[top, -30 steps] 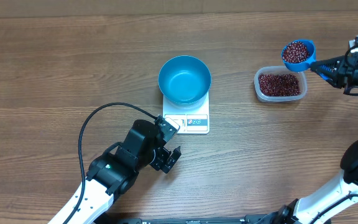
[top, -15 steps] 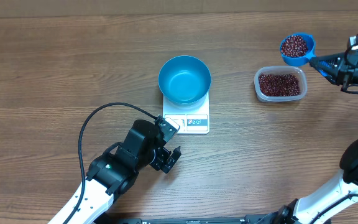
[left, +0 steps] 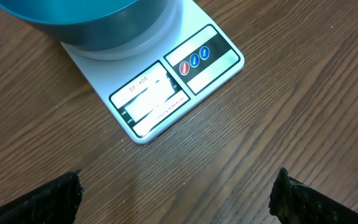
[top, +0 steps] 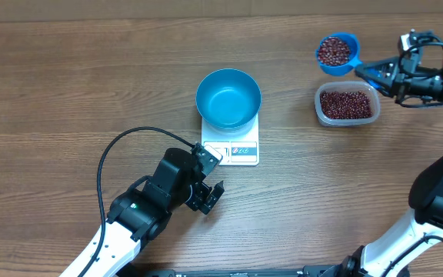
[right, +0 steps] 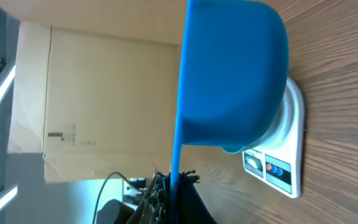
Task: Scoop item into bowl and weigh 150g on scale
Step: 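Lift the bean-filled blue scoop out of the tub with the right gripper, then carry the full scoop with the right gripper over the teal bowl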
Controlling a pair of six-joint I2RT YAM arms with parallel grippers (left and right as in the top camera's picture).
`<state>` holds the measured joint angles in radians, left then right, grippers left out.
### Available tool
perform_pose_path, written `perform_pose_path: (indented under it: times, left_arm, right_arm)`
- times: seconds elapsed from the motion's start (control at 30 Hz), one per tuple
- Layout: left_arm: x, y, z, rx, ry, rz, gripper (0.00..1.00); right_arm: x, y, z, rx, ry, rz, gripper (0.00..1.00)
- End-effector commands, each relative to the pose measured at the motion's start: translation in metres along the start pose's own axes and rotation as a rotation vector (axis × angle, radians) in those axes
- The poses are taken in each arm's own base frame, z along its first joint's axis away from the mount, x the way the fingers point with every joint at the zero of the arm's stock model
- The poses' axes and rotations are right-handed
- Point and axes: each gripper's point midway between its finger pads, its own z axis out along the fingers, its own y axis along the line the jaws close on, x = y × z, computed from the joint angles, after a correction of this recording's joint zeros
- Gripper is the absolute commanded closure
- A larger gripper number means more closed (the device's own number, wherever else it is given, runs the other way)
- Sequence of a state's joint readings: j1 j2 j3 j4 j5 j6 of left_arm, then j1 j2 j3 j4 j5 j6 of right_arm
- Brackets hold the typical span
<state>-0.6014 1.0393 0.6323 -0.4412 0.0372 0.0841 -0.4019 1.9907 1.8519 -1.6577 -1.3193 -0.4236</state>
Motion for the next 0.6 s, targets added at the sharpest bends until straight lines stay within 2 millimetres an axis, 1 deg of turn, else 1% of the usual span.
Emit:
perform_pose_path:
  times: [0.0,0.03,0.27,0.57]
  left_arm:
    - [0.005,0.002,0.002,-0.007,0.014,0.011,0.00]
    - [0.005,0.002,0.002,-0.007,0.014,0.011,0.00]
    - [0.005,0.002,0.002,-0.007,0.014,0.011,0.00]
    - [0.005,0.002,0.002,-0.007,0.014,0.011,0.01]
  right_arm:
    - [-0.003,0.023,0.013,-0.075,0.007,-0.068,0.96]
    - [0.001,0.026,0.020,-0.079,0.028,-0.072,0.96]
    - [0.016,0.036,0.051,-0.097,0.112,-0.092,0.96]
    - [0.043,0.049,0.094,-0.121,0.237,-0.142,0.96]
